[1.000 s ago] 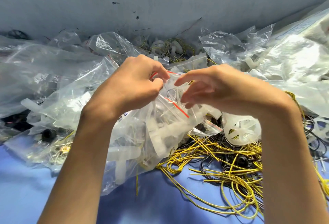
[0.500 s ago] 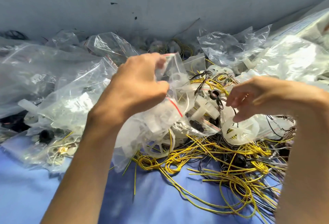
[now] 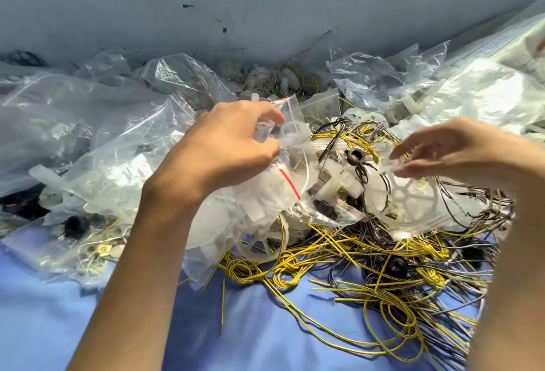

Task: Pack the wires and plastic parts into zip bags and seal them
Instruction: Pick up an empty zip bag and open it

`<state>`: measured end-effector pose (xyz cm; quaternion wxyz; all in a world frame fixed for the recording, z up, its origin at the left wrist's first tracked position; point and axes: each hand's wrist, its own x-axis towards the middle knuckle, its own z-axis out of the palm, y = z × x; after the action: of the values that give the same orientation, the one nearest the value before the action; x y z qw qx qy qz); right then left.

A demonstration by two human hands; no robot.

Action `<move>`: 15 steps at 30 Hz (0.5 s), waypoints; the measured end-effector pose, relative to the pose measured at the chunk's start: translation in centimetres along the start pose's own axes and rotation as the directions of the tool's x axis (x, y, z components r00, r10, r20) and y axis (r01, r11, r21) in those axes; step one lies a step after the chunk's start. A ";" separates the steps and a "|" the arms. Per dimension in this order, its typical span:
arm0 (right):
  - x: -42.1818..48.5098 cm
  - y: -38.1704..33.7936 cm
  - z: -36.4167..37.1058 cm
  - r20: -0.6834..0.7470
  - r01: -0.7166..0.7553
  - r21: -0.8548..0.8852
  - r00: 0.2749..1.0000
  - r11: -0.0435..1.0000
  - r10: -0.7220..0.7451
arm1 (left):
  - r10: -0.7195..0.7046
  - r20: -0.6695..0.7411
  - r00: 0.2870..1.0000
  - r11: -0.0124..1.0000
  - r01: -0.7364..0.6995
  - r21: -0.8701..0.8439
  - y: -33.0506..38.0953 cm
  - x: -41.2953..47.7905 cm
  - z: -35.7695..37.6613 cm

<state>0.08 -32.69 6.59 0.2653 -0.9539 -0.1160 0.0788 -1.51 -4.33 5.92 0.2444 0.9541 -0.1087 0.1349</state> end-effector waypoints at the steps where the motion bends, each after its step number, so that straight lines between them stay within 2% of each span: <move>1: -0.3 -0.6 -0.1 -0.043 0.048 0.044 0.998 0.998 -0.046 | 0.013 0.039 0.999 1.000 -0.013 -0.001 -0.1 0.0 0.1; 5: -0.6 -2.5 0.1 -0.273 0.246 0.110 0.939 0.963 -0.208 | 0.075 0.217 0.973 0.996 -0.082 0.021 0.1 0.1 0.2; 7: -0.3 -3.2 0.6 -0.332 0.308 0.162 0.912 0.937 -0.243 | 0.097 0.251 0.963 0.994 -0.106 0.024 0.4 0.1 0.2; 11: 0.5 -4.7 1.8 -0.355 0.377 0.174 0.886 0.910 -0.300 | 0.085 0.262 0.961 0.996 -0.088 -0.001 1.1 0.0 0.2; 15: 1.3 -6.1 2.5 -0.406 0.376 0.127 0.864 0.918 -0.298 | 0.063 0.202 0.977 0.998 -0.059 -0.027 1.9 -0.4 0.0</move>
<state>-0.29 -26.01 7.54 0.3874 -0.8839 -0.2196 -0.1429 -2.44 -5.84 6.63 0.2377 0.9565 -0.1637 0.0434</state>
